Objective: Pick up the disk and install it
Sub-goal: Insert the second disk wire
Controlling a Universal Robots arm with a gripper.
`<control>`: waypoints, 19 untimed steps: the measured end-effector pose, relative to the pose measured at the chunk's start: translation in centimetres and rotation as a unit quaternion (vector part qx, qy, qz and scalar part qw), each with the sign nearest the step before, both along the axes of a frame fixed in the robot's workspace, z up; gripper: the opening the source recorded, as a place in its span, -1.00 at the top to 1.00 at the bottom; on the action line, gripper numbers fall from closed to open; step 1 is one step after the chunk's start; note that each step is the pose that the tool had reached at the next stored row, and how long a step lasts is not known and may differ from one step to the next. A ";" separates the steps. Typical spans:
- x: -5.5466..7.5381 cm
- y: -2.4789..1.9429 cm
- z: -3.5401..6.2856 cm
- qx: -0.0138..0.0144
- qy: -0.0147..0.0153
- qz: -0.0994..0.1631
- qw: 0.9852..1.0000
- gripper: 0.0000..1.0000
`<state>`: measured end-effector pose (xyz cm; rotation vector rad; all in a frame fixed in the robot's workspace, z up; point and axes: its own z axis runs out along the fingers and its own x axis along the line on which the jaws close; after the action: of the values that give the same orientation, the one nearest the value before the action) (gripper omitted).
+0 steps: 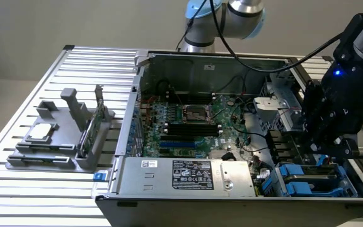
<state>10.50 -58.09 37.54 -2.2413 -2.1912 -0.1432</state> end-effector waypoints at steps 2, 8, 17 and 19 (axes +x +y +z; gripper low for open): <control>0.1 0.38 0.12 -0.001 0.000 0.000 1.000 0.51; 0.6 1.09 0.44 -0.005 -0.001 0.000 1.000 0.51; 1.9 1.18 0.47 -0.016 -0.001 0.000 1.000 0.51; 2.1 1.18 0.46 -0.018 -0.001 0.000 1.000 0.51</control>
<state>12.59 -56.91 38.00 -2.2604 -2.2125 -0.1051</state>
